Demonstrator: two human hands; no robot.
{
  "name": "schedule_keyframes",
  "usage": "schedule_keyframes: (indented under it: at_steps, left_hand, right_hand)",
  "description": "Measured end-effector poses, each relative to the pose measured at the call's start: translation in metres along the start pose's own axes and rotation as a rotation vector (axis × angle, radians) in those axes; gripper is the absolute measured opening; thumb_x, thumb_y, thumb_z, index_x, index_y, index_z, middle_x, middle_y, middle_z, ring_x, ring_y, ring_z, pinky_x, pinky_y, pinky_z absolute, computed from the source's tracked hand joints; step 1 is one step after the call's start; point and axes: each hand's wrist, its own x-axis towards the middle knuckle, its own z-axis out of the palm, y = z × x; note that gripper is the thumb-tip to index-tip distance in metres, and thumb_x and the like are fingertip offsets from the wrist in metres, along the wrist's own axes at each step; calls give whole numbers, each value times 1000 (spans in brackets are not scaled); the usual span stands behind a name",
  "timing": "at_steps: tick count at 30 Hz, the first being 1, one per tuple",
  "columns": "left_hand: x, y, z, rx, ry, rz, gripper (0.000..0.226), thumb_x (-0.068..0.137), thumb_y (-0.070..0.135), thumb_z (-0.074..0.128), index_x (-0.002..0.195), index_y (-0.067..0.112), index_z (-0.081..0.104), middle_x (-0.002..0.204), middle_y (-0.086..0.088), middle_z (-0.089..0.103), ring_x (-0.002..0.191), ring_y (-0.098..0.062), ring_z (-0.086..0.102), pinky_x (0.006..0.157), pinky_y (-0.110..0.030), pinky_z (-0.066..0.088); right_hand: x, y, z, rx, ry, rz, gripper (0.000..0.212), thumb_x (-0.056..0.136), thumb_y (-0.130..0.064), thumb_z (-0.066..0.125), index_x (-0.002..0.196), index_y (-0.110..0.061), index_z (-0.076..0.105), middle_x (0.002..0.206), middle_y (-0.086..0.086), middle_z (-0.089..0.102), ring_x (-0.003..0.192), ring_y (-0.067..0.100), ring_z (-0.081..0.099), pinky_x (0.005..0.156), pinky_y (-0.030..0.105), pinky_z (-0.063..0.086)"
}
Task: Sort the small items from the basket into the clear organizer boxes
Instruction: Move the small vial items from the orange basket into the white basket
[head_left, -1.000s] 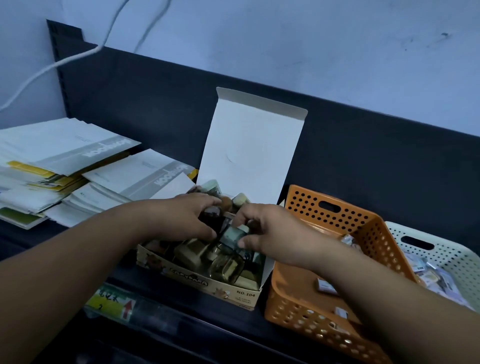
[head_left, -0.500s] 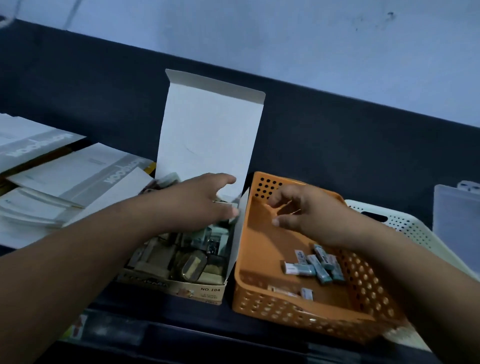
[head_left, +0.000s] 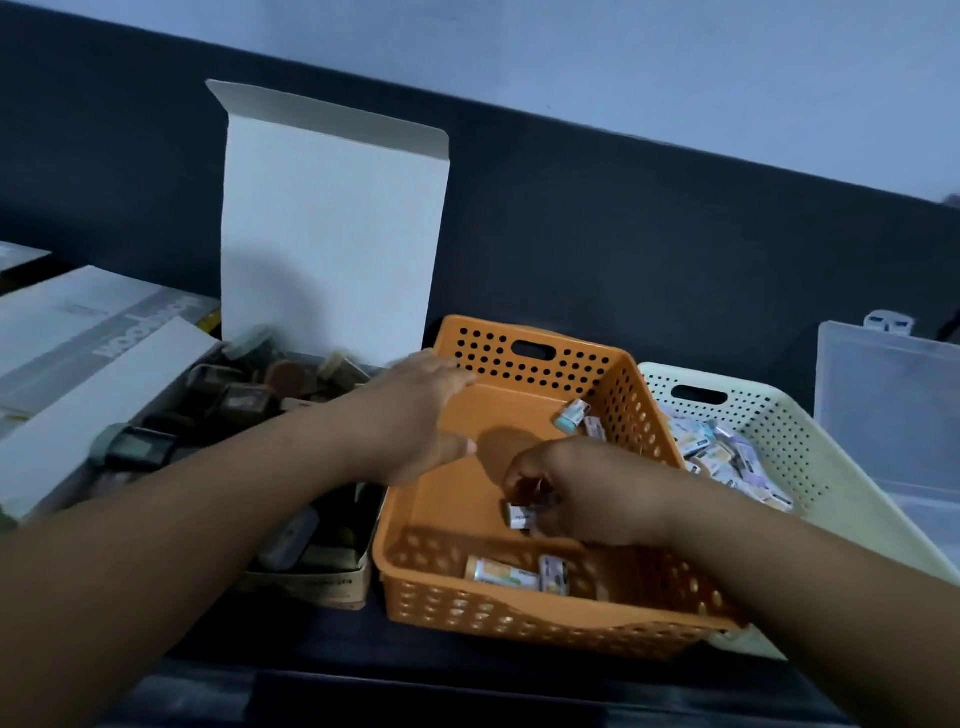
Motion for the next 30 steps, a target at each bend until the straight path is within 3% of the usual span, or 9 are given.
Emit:
schedule_keyframes:
  at_steps: [4,8,11,14,19,27,30]
  left_hand:
    - [1,2,1,-1,22,-4,78,91,44,57,152,24,12,160,7,7,146,-10,0,116,-32,7]
    - [0,2,2,-22,23,-38,81,90,42,58,152,23,9,160,6,4,146,-12,2,116,-34,11]
    - [0,3,3,-36,14,-62,82,91,41,58,153,24,8,160,7,0,146,-12,1,116,-34,10]
    - [1,3,4,-34,10,-74,81,91,41,58,153,26,7,160,9,-3,147,-13,1,117,-35,10]
    - [2,1,6,-33,3,-82,79,91,43,57,152,28,10,160,10,-2,147,-13,0,117,-37,8]
    - [2,0,7,-41,-1,-87,76,91,43,57,152,29,15,160,12,-2,147,-13,-3,116,-36,5]
    - [2,1,6,-29,-2,-82,74,91,43,56,152,30,16,160,11,-2,147,-14,-3,117,-38,6]
  right_hand:
    - [4,-2,1,-85,-46,-23,36,88,-24,65,123,-26,58,111,-6,61,99,14,59,82,26,50]
    - [11,8,-13,-29,106,40,8,89,-29,64,93,-26,57,88,-7,59,78,10,58,66,24,49]
    - [17,22,-23,-13,123,125,22,89,-24,65,80,-32,46,84,-9,56,75,8,56,60,21,42]
    - [22,26,-19,-2,4,176,14,87,-29,68,87,-27,54,88,-5,60,79,10,58,66,24,46]
    - [27,21,-10,-26,-44,157,27,85,-31,71,107,-19,59,99,-1,62,91,17,61,83,35,53]
    - [31,22,-10,36,-84,121,27,84,-24,72,109,-22,60,103,-2,62,97,17,59,88,36,52]
    - [33,24,-10,117,-93,92,20,84,-19,71,101,-23,60,100,-2,62,89,15,61,78,30,53]
